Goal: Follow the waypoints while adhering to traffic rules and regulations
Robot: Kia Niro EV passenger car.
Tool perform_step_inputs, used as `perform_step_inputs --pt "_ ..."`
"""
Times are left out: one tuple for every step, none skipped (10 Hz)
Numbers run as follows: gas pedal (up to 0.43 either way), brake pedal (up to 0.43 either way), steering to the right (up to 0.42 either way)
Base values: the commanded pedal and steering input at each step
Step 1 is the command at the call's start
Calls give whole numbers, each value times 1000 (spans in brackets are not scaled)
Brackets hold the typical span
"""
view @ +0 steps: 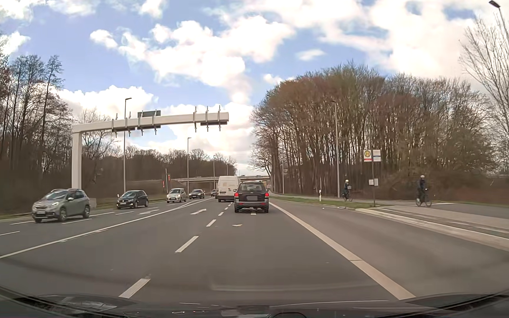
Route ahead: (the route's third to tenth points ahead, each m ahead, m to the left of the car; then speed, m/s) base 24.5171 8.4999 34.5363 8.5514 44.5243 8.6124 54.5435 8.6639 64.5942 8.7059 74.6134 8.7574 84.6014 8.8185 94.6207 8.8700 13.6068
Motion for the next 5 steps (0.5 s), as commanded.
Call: perform_step_inputs --pt "209 0 -12" --pt "209 0 -12" --pt "197 0 -12" --pt "189 0 -13" --pt "189 0 -13"
